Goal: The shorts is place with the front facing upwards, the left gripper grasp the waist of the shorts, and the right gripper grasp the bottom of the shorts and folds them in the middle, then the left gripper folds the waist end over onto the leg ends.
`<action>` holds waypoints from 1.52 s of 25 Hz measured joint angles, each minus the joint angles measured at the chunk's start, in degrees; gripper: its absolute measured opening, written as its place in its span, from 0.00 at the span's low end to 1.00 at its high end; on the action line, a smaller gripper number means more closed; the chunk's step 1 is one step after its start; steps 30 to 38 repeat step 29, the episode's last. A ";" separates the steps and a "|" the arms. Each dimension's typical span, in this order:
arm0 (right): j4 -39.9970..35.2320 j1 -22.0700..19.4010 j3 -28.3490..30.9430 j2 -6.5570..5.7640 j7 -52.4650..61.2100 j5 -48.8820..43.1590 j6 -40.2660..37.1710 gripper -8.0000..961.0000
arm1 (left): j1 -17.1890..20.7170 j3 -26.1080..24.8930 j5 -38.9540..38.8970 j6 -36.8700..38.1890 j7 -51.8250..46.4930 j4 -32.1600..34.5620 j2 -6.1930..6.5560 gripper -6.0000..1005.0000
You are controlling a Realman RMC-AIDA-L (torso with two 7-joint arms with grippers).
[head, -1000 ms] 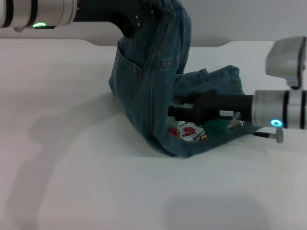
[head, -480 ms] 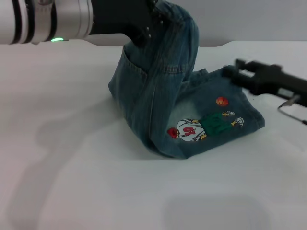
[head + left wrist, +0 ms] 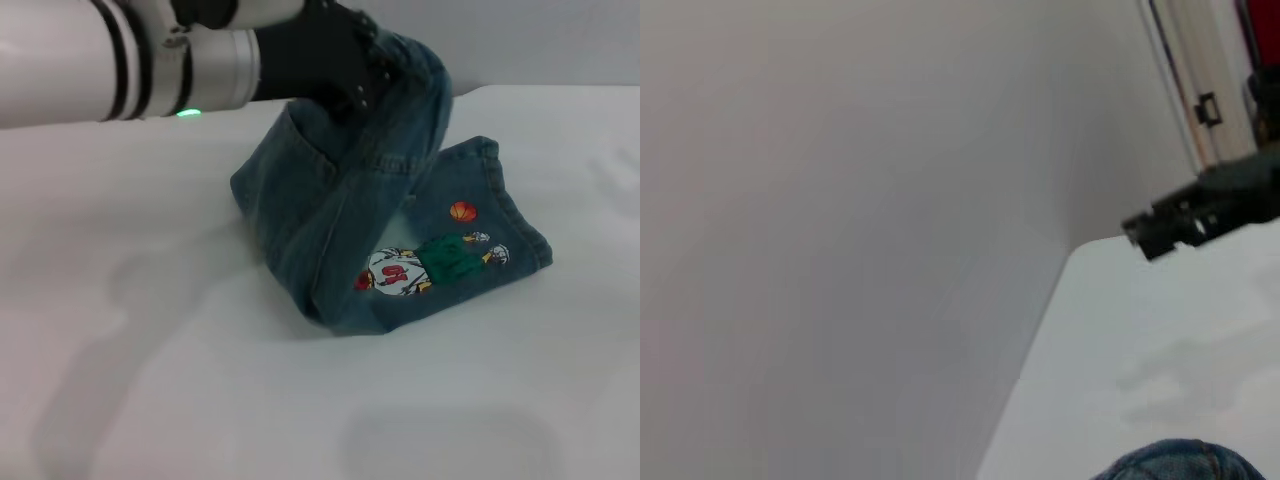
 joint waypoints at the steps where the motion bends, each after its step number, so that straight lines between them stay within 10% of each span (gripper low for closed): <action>1: -0.02 -0.16 0.35 -0.02 -0.01 0.00 -0.43 0.54 | -0.52 0.43 -0.22 0.01 -0.04 -0.66 -0.01 0.07; 17: 1.64 -0.68 0.10 -0.01 -0.65 -0.53 -2.00 0.54 | -0.62 3.14 -0.80 -8.60 -5.91 -2.49 -0.19 0.24; 25: 1.59 -1.52 1.89 0.13 -1.65 -0.15 -3.86 0.54 | 2.34 2.60 -1.08 -10.45 -6.21 -1.79 -0.13 0.70; 38: 2.35 -2.57 6.07 0.40 -5.19 1.82 -6.53 0.54 | 6.61 1.47 -3.72 -15.36 -5.93 -0.23 0.03 0.70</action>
